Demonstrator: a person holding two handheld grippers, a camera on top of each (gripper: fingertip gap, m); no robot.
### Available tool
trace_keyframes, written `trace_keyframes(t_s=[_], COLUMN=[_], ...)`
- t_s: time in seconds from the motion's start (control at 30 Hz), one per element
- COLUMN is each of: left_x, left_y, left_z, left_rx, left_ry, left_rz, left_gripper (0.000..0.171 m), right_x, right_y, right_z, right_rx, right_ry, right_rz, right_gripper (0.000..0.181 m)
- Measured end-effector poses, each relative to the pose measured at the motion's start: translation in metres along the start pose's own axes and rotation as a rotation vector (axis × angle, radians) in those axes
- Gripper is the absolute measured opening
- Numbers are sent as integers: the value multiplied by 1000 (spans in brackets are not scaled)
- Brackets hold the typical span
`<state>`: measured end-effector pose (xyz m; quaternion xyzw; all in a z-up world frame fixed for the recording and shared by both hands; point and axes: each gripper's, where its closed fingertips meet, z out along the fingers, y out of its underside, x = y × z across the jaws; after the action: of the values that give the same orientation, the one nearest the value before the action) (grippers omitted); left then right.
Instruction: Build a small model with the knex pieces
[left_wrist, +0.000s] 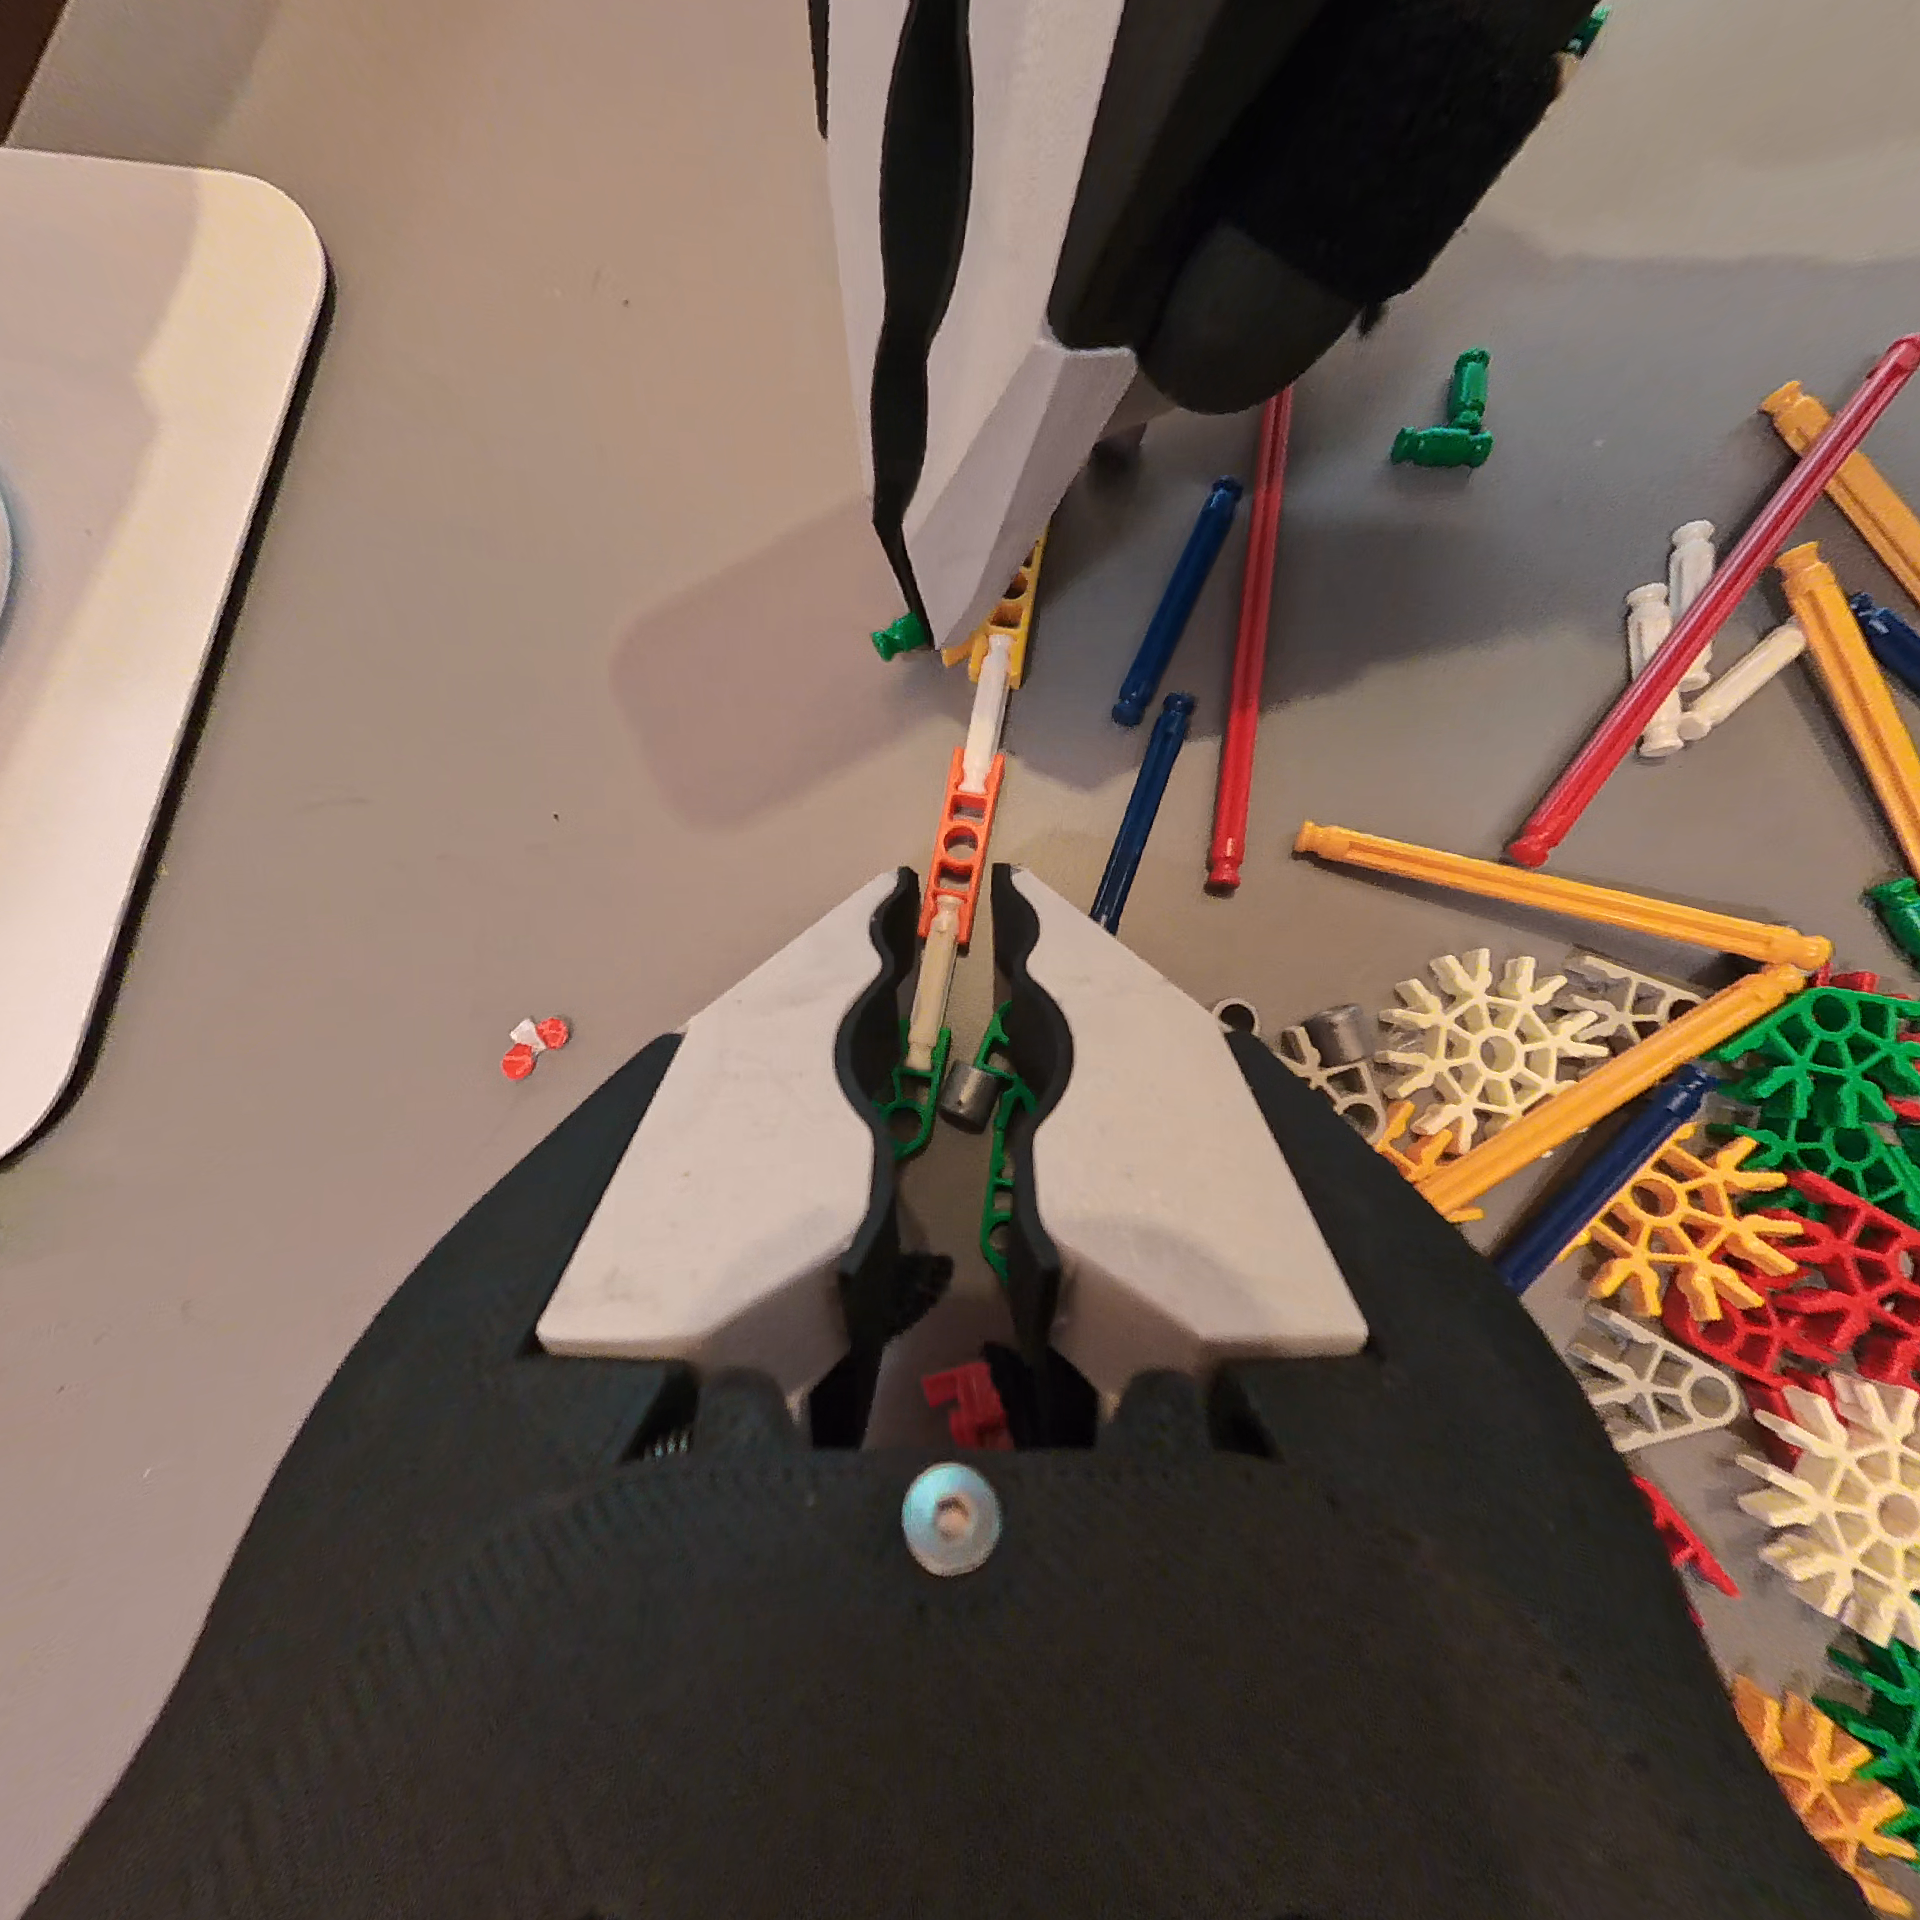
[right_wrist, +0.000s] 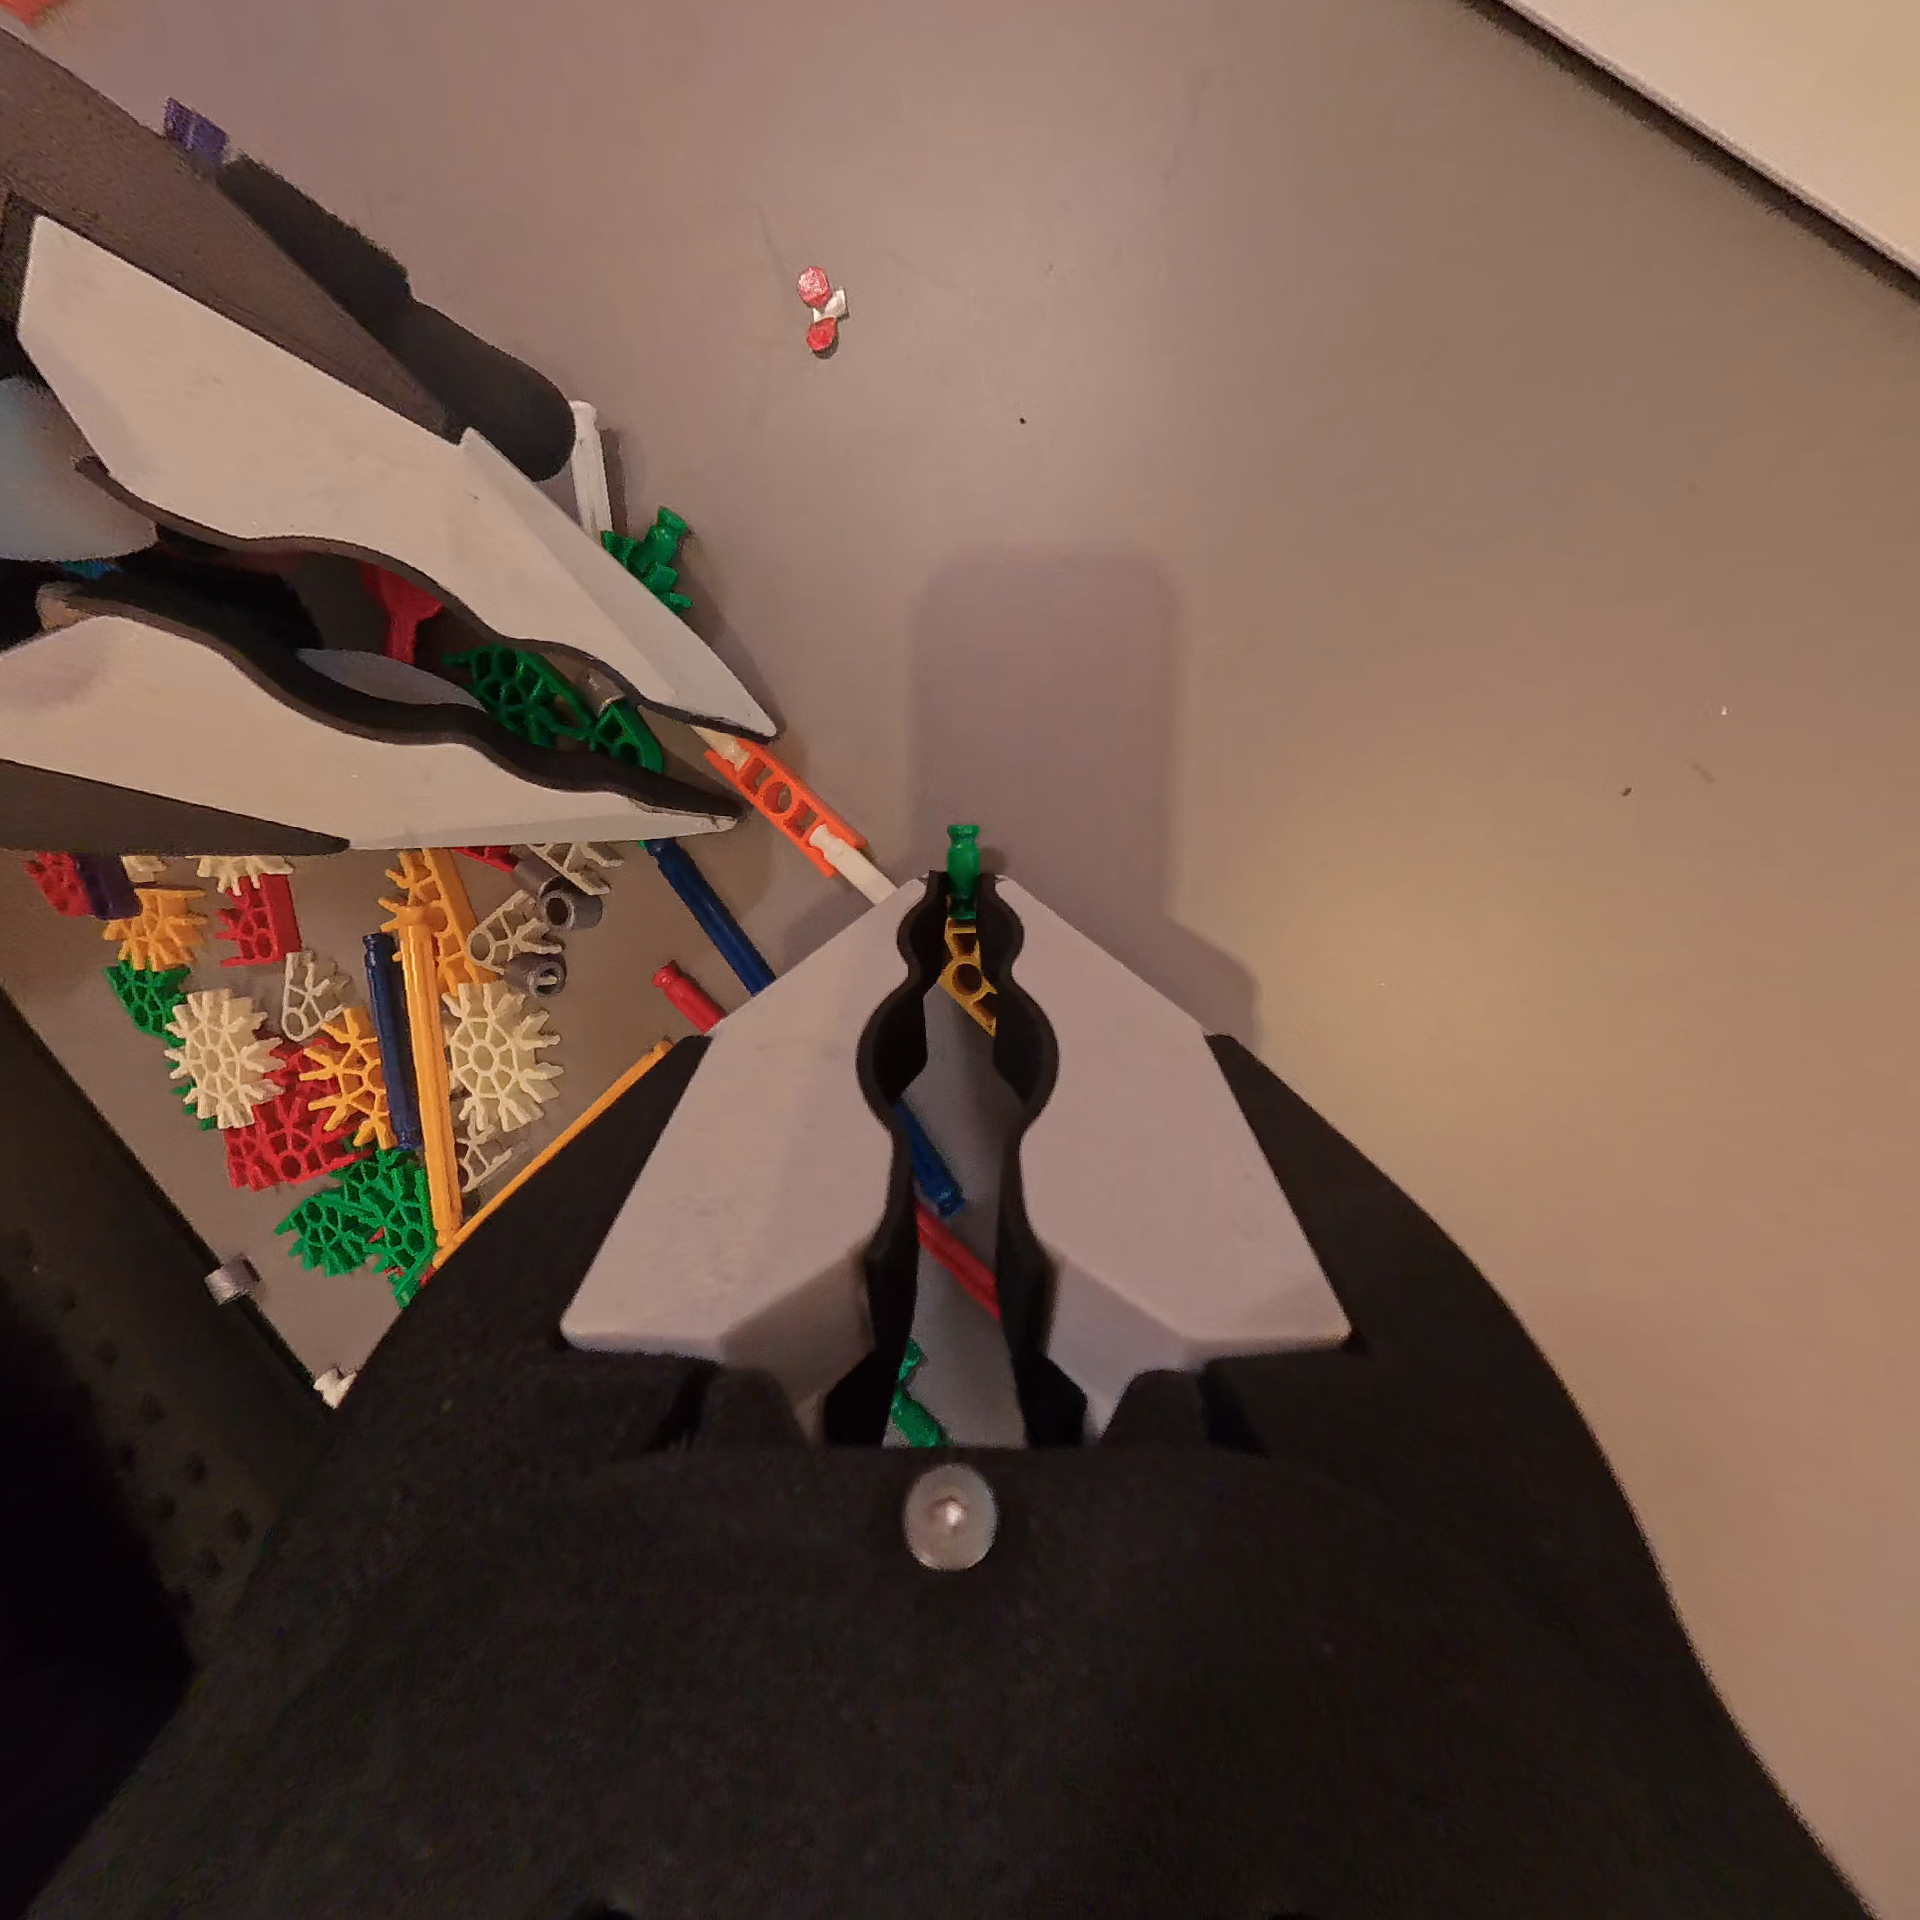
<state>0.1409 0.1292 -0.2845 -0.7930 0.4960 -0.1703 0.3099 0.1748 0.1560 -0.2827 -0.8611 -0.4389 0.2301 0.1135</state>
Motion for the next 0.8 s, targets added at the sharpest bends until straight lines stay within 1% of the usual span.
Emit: trace_keyframes(t_s=[0.13,0.3,0.47,0.67,0.73,0.8], left_x=[2,2,1,1,1,1], left_y=[2,1,1,1,1,1], left_z=[3,4,4,4,4,4], left_rx=[-7,-8,-10,-13,-13,-12], left_ry=[7,9,10,3,2,2], left_rz=[3,5,8,13,15,14], left_gripper=[10,10,9,8,8,8], right_x=[-2,-1,-2,-3,-2,-4], right_y=[-2,-2,-7,-7,-9,-11], right_z=[1,-4,-13,3,6,7], right_rx=[-17,-19,9,-59,-61,-53], right_ry=[-4,-11,-25,3,12,3], right_rz=[-6,-6,-29,-88,-95,-93], right_gripper=[3,10,7,8,0,0])
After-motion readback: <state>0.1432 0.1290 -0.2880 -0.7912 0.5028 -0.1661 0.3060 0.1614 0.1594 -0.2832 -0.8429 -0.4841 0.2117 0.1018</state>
